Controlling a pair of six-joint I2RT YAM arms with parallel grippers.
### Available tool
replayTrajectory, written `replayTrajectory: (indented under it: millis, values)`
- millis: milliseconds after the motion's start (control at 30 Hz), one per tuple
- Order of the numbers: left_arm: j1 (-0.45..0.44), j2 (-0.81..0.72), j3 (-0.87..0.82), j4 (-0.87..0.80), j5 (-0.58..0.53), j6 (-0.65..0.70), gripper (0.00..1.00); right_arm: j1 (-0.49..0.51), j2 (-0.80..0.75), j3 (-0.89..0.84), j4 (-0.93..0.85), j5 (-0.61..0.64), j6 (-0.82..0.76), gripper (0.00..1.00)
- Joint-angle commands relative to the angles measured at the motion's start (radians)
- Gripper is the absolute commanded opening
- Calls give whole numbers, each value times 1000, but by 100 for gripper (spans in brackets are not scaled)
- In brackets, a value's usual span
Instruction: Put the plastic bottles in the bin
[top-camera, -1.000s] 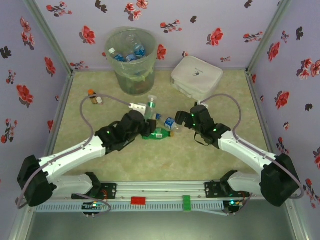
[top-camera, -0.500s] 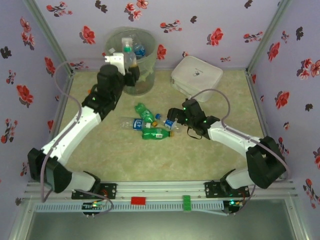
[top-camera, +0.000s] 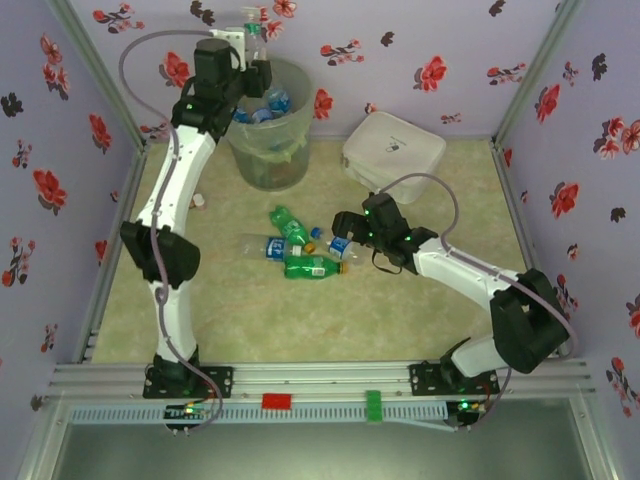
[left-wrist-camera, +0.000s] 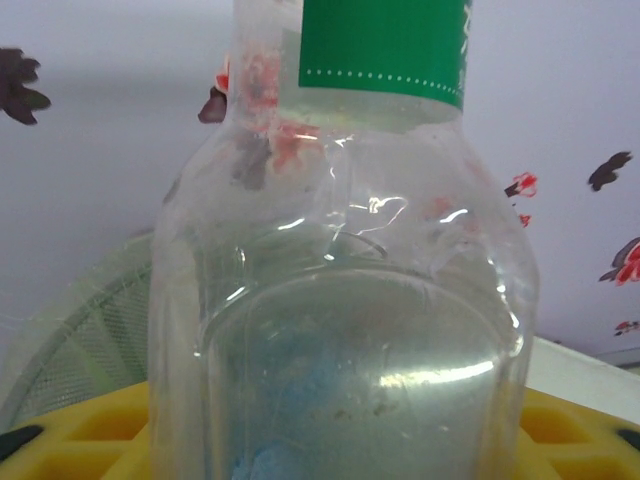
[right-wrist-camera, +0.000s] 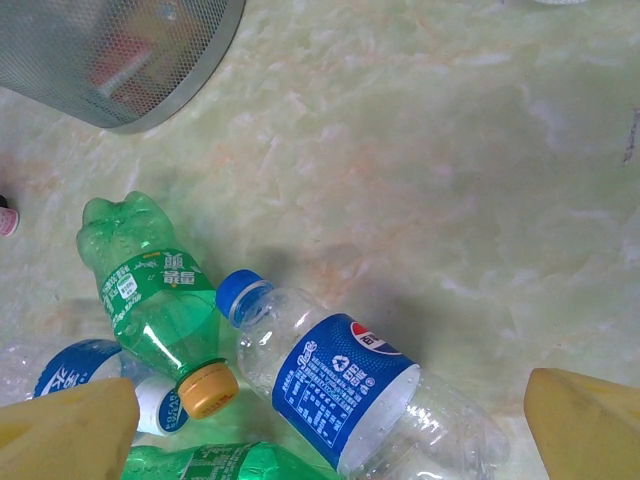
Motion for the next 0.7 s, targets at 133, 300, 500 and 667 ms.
replayTrajectory:
  millis: [133, 300, 500, 667]
  values:
    - [20, 119, 166, -255, -31, 33, 33, -4, -56, -25, -41, 45, -17, 100]
    - [40, 121, 149, -263, -52, 13, 41, -4, -64, -25, -55, 59, -32, 100]
    - [43, 103, 153, -257, -60, 11, 92, -4, -68, -19, -70, 66, -46, 100]
    - [44, 33, 125, -241, -61, -3, 100, -4, -68, 6, -104, 63, -124, 100]
